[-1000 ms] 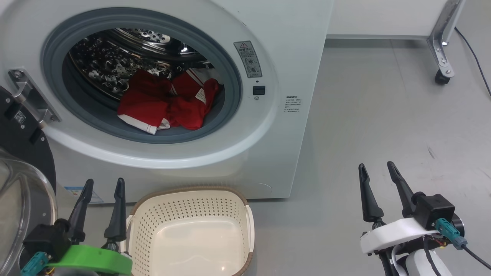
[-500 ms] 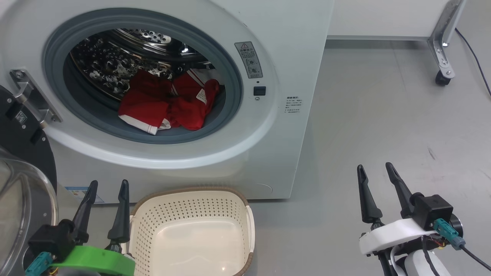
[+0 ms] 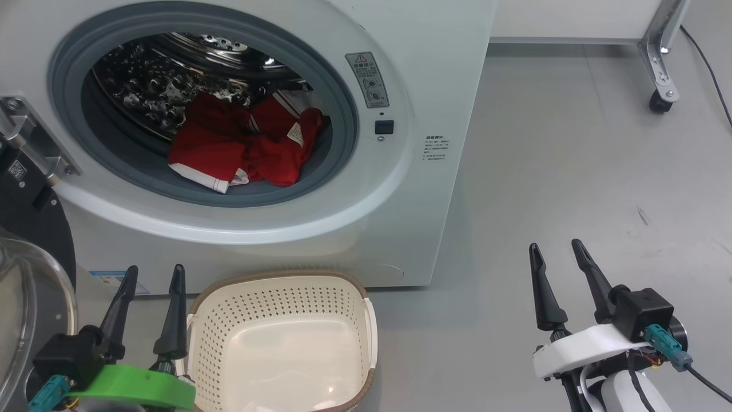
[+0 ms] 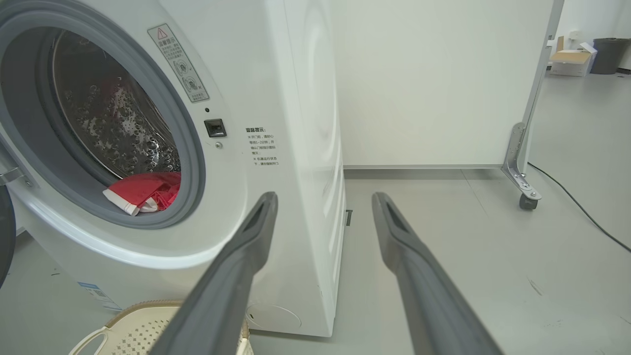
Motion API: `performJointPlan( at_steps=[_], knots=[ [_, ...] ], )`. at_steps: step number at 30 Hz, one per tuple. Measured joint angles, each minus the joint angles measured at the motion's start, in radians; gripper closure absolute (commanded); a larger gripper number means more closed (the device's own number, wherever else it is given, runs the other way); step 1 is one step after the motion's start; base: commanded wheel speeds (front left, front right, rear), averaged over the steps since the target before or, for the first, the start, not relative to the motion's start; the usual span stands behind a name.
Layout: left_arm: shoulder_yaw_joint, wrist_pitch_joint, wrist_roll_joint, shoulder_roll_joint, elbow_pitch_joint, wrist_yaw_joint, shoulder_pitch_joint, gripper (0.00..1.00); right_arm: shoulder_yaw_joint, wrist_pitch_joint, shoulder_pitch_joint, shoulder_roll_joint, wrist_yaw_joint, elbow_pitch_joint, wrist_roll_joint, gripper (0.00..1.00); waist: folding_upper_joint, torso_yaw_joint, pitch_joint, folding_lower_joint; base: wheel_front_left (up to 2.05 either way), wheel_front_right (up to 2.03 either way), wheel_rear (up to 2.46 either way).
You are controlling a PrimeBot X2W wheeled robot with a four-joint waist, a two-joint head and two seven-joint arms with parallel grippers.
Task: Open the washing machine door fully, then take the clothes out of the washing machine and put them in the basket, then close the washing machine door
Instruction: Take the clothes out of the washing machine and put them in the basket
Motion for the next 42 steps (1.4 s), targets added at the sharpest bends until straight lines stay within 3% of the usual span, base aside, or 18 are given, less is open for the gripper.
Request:
performJointPlan(
  at_steps=[7, 19, 32, 42],
  knots=[
    [0.030, 0.009, 0.000, 0.014, -0.013, 0.031, -0.001, 0.00, 0.001, 0.000, -0.010, 0.000, 0.000, -0.009, 0.000, 0.00, 0.0000, -0.021, 0.048, 0.0000, 0.00, 0.00, 0.00],
    [0.047, 0.085, -0.003, 0.049, -0.050, 0.034, -0.100, 0.00, 0.002, 0.000, -0.037, 0.003, -0.002, -0.047, 0.000, 0.00, 0.0000, -0.088, 0.174, 0.0000, 0.00, 0.00, 0.00],
    [0.079, 0.238, -0.013, 0.121, -0.068, 0.057, -0.314, 0.00, 0.011, 0.000, -0.100, 0.008, -0.012, -0.086, 0.007, 0.00, 0.0000, -0.190, 0.328, 0.0000, 0.00, 0.00, 0.00],
    [0.117, 0.411, -0.080, 0.175, 0.021, 0.076, -0.498, 0.00, 0.042, 0.000, -0.150, 0.011, -0.019, -0.100, 0.051, 0.00, 0.0000, -0.305, 0.439, 0.0000, 0.00, 0.00, 0.00]
  ],
)
